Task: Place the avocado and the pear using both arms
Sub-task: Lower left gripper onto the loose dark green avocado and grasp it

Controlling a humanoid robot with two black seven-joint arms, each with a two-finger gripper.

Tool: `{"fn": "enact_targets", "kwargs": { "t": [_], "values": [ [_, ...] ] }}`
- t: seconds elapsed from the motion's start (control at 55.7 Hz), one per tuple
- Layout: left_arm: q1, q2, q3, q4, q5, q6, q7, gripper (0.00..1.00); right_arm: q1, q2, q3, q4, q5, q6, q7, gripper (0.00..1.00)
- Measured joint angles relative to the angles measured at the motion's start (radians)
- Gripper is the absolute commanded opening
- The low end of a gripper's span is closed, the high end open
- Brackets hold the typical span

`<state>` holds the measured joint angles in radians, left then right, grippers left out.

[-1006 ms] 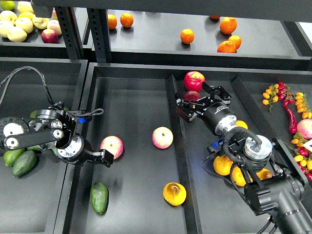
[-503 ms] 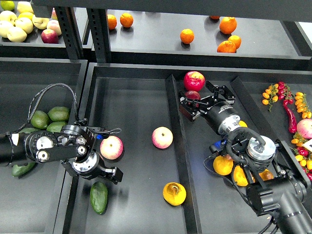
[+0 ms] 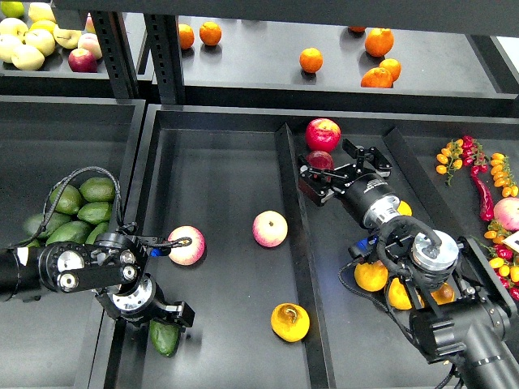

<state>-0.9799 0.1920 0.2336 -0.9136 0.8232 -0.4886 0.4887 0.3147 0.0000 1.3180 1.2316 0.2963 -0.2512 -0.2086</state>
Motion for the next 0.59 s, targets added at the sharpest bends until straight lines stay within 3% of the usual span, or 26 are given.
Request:
{"fn": "enact_targets", "kwargs": {
  "t": [0.198, 0.431, 0.593],
  "values": [
    [0.001, -0.008, -0.005, 0.015, -0.011, 0.000, 0.000, 0.70, -0.004, 0.000, 0.000, 0.001, 0.001, 0.001, 0.000, 1.00],
    [0.004, -0.011, -0.011, 0.028, -0.062, 0.000, 0.000, 0.34, -0.012, 0.000, -0.002, 0.003, 0.001, 0.001, 0.000, 1.00],
    [0.009, -0.011, -0.009, 0.032, -0.119, 0.000, 0.000, 0.16, -0.019, 0.000, -0.004, 0.007, 0.001, 0.002, 0.000, 1.00]
  ]
}}
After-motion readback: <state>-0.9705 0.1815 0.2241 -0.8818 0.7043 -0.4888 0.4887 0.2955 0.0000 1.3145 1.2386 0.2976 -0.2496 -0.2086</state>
